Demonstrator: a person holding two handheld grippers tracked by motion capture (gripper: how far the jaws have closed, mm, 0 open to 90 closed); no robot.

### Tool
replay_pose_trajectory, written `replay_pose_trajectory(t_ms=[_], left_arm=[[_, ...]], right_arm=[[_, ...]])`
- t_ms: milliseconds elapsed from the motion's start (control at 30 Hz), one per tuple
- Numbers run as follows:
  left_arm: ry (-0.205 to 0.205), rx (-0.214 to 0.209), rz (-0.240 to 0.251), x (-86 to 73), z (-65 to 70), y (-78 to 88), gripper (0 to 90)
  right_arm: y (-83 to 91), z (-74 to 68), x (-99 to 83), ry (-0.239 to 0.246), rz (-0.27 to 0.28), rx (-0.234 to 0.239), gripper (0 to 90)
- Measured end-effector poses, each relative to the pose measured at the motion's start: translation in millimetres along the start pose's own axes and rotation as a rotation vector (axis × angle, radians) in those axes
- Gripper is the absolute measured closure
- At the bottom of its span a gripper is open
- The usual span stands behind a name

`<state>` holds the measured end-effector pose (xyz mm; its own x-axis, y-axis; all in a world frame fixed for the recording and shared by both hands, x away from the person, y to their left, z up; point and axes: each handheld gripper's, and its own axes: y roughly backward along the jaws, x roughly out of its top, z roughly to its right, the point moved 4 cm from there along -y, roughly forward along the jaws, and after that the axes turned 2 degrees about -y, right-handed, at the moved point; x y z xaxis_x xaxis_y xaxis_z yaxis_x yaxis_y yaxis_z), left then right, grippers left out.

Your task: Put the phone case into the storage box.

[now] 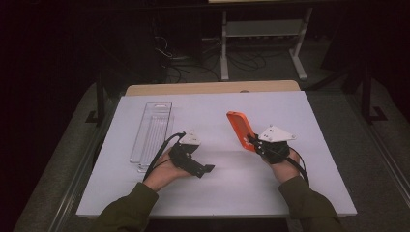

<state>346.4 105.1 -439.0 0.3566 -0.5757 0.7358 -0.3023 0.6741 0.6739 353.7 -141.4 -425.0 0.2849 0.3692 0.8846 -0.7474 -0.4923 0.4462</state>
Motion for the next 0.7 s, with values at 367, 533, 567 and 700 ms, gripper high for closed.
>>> replay_pose_trajectory(t_ms=[367,533,567,700], left_arm=[[-0.011,0.014,-0.007,0.0,-0.5,1.2,0.0],[-0.001,0.022,0.016,1.9,-1.5,3.0,0.0],[0.004,0.02,0.021,2.4,-1.7,3.5,0.0],[0.026,0.017,0.067,7.1,-3.4,6.1,0.0]], right_arm=[[0.5,3.2,-1.8,-0.131,0.013,0.04,82.4],[0.2,2.5,-2.3,-0.166,0.02,0.053,82.4],[0.1,2.7,-2.5,-0.168,0.022,0.055,82.4],[0.0,2.5,-3.3,-0.179,0.024,0.053,82.4]])
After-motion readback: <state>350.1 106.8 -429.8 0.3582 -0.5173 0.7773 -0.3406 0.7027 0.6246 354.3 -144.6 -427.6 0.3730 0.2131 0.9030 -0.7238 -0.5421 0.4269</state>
